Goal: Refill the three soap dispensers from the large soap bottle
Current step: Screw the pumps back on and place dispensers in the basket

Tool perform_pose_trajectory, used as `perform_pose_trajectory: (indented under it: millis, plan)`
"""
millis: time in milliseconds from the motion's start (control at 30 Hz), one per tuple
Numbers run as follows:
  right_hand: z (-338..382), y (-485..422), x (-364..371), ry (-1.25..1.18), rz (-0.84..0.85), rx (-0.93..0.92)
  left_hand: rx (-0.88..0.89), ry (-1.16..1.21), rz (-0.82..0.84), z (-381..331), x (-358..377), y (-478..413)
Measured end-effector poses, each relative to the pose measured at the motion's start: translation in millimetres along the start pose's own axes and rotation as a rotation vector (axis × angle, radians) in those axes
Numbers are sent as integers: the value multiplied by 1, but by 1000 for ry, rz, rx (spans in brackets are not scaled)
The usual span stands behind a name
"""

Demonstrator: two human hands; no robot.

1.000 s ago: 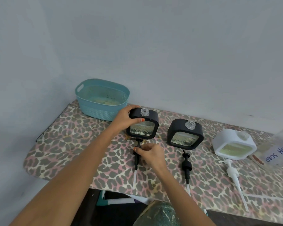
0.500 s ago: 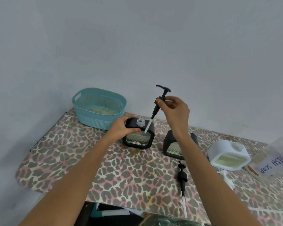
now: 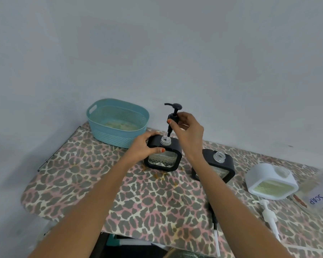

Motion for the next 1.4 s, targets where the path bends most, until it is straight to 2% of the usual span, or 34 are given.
perform_pose_trajectory:
  millis: [300,667,900,1200,1300,1400]
  plan:
    - [-31,32,25,87,189,44,22,37,-2,-5,0,4]
    - [-48,36,29,154,135,105,9,32,-9,-4,-1,4]
    - [-49,38,45,-34,412,153,23,27,-13,-6,-1,5]
    - [-50,27,39,126,212,163,18,25,-12,-5,-1,5]
    - [-51,30,43,103,270,170,18,29,-15,-5,-2,5]
    - [-52,37,47,-24,407,180,18,37,-12,-6,-1,5]
Point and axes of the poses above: each hand's wrist, its own y-axis away from the middle knuckle, its own x-axis out of the palm, z = x × y, the point moved 10 cm from there along -y, towards the middle knuckle, and after that the axes turned 12 degrees about -x, right-handed, at the moved point
